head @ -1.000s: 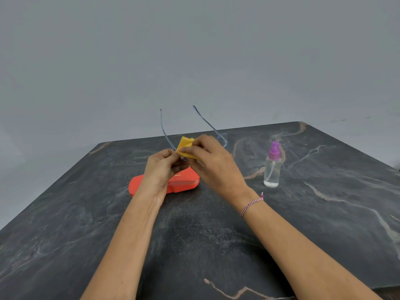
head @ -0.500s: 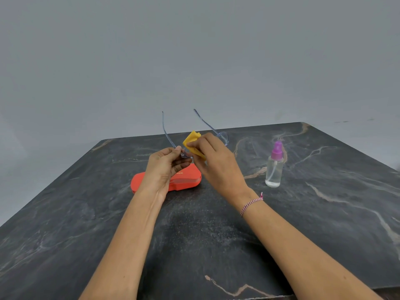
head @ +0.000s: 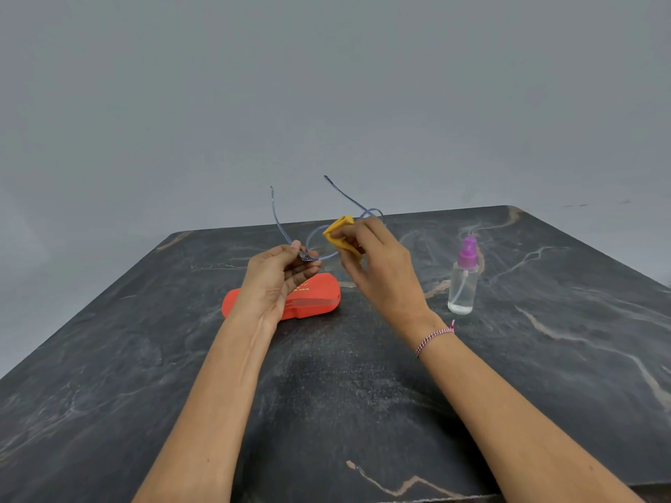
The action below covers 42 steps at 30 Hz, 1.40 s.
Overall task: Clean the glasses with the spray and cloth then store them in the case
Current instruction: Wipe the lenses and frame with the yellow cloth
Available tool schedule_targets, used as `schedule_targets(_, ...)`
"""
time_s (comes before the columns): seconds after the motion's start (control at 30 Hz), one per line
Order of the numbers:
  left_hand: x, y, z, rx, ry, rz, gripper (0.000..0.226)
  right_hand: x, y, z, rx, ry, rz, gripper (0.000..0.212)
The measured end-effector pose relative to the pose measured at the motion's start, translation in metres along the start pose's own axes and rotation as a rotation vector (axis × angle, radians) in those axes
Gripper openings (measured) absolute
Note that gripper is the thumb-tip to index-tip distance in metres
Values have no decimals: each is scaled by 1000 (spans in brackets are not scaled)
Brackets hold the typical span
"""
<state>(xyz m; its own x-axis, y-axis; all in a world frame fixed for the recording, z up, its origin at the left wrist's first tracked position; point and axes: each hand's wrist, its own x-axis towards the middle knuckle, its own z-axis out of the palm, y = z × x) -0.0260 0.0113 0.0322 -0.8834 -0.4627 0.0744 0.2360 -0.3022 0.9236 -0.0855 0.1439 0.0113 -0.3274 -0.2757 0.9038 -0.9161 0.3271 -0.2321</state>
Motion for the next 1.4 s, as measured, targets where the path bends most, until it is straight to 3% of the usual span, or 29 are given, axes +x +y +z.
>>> schedule_targets(0.23, -1, 4, -1, -22, 34, 26, 25, -6, -7, 10, 11, -162, -106, 19)
schedule_targets(0.53, -1, 2, 0, -10, 9, 14, 27, 0, 1, 0, 4, 40, -31, 19)
schedule_targets(1.1, -1, 2, -1, 14, 44, 73, 27, -8, -6, 15, -128, -142, -244, 20)
schedule_targets(1.4, -1, 0, 2, 9, 15, 62, 27, 2, 1, 4, -56, 81, -121, 16)
